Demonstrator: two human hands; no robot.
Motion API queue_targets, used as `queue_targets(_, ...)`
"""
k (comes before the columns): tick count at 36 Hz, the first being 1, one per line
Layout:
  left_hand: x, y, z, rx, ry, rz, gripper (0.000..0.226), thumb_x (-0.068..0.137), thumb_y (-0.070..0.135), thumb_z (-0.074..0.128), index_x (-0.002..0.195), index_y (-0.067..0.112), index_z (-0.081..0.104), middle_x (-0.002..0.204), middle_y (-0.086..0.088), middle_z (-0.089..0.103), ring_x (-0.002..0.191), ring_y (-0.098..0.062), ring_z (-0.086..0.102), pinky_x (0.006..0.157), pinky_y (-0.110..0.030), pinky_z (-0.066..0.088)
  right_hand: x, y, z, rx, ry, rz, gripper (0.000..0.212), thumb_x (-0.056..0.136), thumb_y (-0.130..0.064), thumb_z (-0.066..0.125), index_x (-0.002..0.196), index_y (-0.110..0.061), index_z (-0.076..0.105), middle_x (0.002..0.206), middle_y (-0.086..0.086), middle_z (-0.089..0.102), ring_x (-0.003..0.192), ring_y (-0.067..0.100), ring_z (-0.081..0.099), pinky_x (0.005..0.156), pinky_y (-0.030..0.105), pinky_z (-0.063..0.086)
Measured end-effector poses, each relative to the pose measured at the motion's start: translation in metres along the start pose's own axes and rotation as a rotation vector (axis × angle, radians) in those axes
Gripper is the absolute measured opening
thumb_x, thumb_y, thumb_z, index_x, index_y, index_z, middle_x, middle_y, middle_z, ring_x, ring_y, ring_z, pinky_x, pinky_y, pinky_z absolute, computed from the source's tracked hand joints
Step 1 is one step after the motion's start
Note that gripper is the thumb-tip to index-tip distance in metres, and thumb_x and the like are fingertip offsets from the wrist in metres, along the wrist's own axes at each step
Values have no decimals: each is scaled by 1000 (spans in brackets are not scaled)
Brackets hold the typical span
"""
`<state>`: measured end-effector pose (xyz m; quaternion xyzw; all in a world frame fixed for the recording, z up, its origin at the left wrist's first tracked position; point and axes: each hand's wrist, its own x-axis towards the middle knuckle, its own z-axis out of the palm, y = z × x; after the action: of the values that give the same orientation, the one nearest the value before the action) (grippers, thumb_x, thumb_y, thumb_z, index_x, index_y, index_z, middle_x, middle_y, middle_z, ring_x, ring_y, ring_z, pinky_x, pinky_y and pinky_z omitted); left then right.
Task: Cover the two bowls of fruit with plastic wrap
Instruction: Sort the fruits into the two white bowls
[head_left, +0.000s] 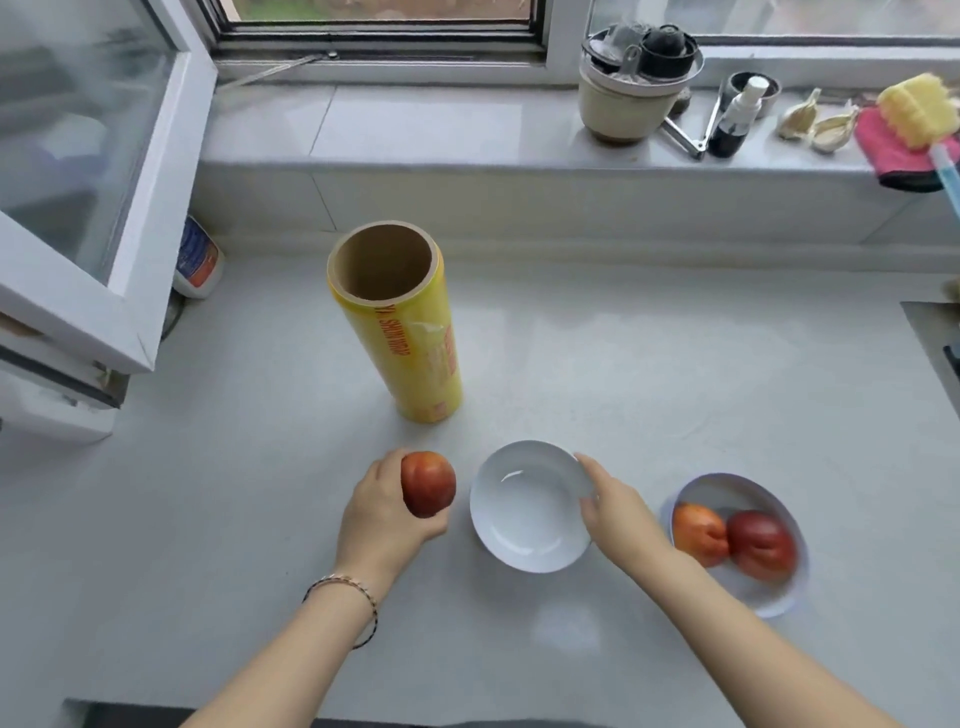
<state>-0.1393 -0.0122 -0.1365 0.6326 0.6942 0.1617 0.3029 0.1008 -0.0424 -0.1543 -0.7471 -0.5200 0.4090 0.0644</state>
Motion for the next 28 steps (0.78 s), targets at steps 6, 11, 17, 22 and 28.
queue_targets(6,-25,43,-2,-97,-55,187,61,57,32,82,110,25,51,103,12,54,90,-7,54,74,-13,38,-11,5,2,216,43,-13,47,92,-11,42,137,-24,41,105,2,61,84,18,55,73,24,40)
queue_targets(11,-19,66,40,118,-285,308,64,67,36,74,121,18,45,121,6,50,106,-15,54,81,-22,44,-16,8,5,329,57,16,45,91,-13,47,134,-26,45,99,1,60,90,22,63,84,33,50)
queue_targets(17,-7,64,65,245,-384,246,57,71,33,69,119,15,43,123,1,50,106,-21,54,85,-31,46,-23,14,4,393,33,43,46,91,-15,49,135,-28,42,104,1,58,89,22,65,81,28,49)
queue_targets(22,-7,63,73,233,-458,311,61,77,28,67,131,19,40,129,3,47,114,-19,51,91,-29,44,-21,18,2,370,61,24,44,91,-13,47,133,-26,44,100,-1,58,81,16,60,70,20,42)
queue_targets(28,-15,61,66,308,-434,403,68,87,31,59,145,19,25,154,1,21,137,-17,30,105,-31,36,-19,26,-9,282,59,17,39,91,-15,48,129,-25,49,105,1,61,86,15,60,82,28,49)
